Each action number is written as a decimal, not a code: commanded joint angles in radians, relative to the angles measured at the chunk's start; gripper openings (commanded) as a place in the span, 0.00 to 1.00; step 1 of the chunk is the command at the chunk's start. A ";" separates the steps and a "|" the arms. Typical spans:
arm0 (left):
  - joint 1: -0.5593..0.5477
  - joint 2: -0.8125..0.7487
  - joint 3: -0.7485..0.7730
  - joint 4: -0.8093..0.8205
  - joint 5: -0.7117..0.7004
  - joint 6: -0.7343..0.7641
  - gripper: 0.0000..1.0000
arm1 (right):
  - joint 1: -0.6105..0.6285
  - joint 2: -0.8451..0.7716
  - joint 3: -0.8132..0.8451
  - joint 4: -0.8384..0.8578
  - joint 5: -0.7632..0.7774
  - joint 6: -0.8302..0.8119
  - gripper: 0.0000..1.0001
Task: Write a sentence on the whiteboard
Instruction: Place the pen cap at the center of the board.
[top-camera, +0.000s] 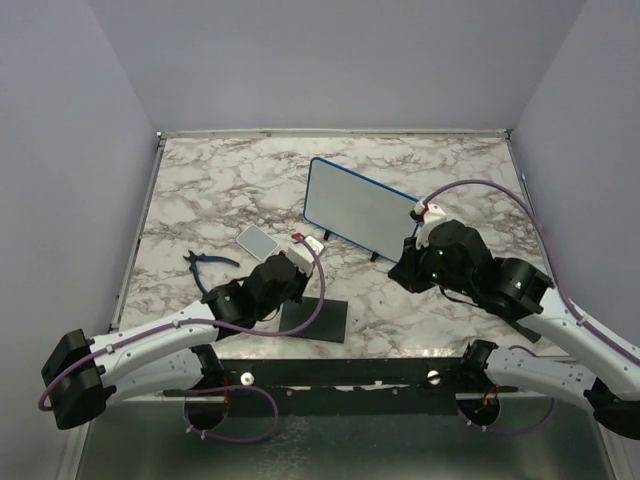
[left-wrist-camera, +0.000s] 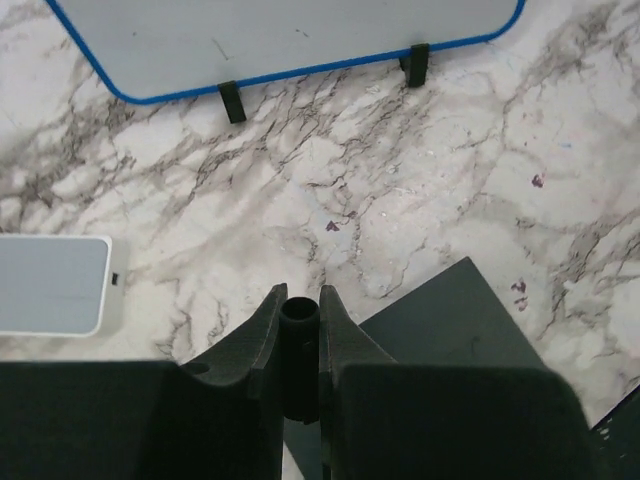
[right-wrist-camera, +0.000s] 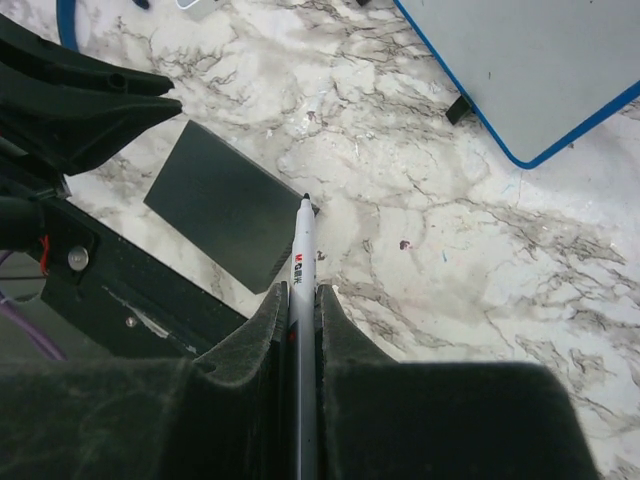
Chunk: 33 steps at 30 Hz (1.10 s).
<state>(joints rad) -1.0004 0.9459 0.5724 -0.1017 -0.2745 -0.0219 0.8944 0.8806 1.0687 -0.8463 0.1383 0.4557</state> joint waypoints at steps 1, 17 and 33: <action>0.010 -0.033 -0.038 -0.027 -0.198 -0.379 0.00 | -0.002 -0.005 -0.081 0.165 0.034 0.003 0.00; 0.139 -0.077 -0.295 0.051 -0.284 -0.620 0.06 | -0.002 -0.037 -0.214 0.279 -0.008 0.023 0.00; 0.166 0.042 -0.278 0.044 -0.218 -0.680 0.50 | -0.002 -0.047 -0.230 0.283 0.001 0.039 0.00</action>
<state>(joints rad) -0.8391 0.9932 0.2726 -0.0685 -0.5209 -0.6922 0.8948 0.8520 0.8558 -0.5774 0.1379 0.4816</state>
